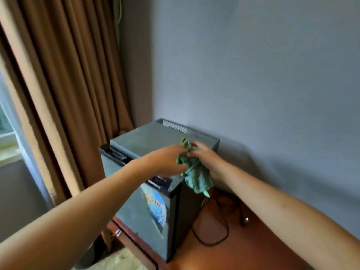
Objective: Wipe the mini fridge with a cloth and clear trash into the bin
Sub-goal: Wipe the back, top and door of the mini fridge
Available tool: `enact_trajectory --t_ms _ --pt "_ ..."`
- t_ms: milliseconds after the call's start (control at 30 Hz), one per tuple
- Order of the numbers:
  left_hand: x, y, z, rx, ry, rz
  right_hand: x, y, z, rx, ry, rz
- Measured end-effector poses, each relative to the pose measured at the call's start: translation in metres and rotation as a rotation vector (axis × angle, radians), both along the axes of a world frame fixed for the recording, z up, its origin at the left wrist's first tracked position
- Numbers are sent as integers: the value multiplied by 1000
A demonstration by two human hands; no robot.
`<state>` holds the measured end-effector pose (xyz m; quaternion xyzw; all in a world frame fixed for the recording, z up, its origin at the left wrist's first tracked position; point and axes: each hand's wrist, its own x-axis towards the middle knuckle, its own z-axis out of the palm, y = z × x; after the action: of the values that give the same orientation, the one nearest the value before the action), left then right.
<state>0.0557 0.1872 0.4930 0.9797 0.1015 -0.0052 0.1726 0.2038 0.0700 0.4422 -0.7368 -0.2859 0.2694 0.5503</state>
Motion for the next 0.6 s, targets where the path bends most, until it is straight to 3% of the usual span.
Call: enact_trajectory --t_ms 167,367,467,600 --pt "14 31 -3 0 -19 21 22 19 -4 -40 72 32" --pt "31 51 -24 -14 -33 -8 47 31 -3 -105 14 29" --pt "38 62 -33 -9 -57 -10 56 32 -7 -188 -67 39" --pt "46 78 -39 19 -111 7 63 27 -2 -312 -324 94"
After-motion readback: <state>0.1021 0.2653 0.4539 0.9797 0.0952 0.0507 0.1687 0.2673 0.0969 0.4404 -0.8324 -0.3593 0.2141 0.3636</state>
